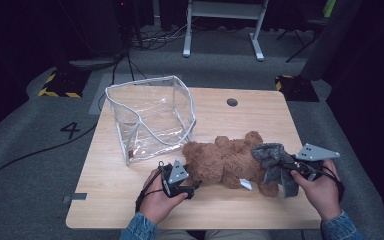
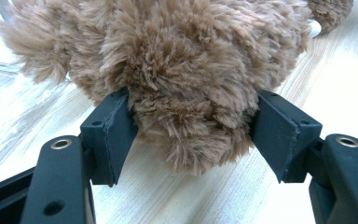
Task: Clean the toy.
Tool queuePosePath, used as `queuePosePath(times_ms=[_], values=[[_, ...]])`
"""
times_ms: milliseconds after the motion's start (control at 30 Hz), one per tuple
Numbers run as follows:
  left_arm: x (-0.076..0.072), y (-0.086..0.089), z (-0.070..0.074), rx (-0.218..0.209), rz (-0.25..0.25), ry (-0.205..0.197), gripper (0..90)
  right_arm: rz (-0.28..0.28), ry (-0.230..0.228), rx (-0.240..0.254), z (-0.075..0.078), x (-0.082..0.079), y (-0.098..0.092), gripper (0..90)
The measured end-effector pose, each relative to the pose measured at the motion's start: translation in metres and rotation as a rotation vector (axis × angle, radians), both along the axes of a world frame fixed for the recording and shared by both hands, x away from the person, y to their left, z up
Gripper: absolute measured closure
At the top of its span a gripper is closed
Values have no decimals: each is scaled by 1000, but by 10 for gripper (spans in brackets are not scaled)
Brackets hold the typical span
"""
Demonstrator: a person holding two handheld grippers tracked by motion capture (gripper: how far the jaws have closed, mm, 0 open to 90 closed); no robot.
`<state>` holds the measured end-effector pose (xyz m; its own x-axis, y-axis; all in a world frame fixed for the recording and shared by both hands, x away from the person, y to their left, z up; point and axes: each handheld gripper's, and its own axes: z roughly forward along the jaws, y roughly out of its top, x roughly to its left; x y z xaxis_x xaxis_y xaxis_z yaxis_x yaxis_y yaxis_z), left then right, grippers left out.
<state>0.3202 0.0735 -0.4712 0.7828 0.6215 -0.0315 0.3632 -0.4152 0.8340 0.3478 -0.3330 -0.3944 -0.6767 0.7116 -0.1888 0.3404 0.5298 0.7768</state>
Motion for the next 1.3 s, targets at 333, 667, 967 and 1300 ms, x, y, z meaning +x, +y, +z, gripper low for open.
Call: queuePosePath(times_ms=[333, 667, 967, 1300], values=[[0, 1, -3, -5, -3, 18, 316, 95, -44, 69, 34, -9, 14, 701], [0, -1, -4, 6, 2, 17, 371, 401, -64, 133, 28, -17, 108, 690], [2, -2, -6, -1, 8, 38, 376, 536, -20, 71, -4, -11, 175, 689], [-1, -2, -1, 34, 4, 28, 616, 515, -36, 48, -14, -12, 180, 688]])
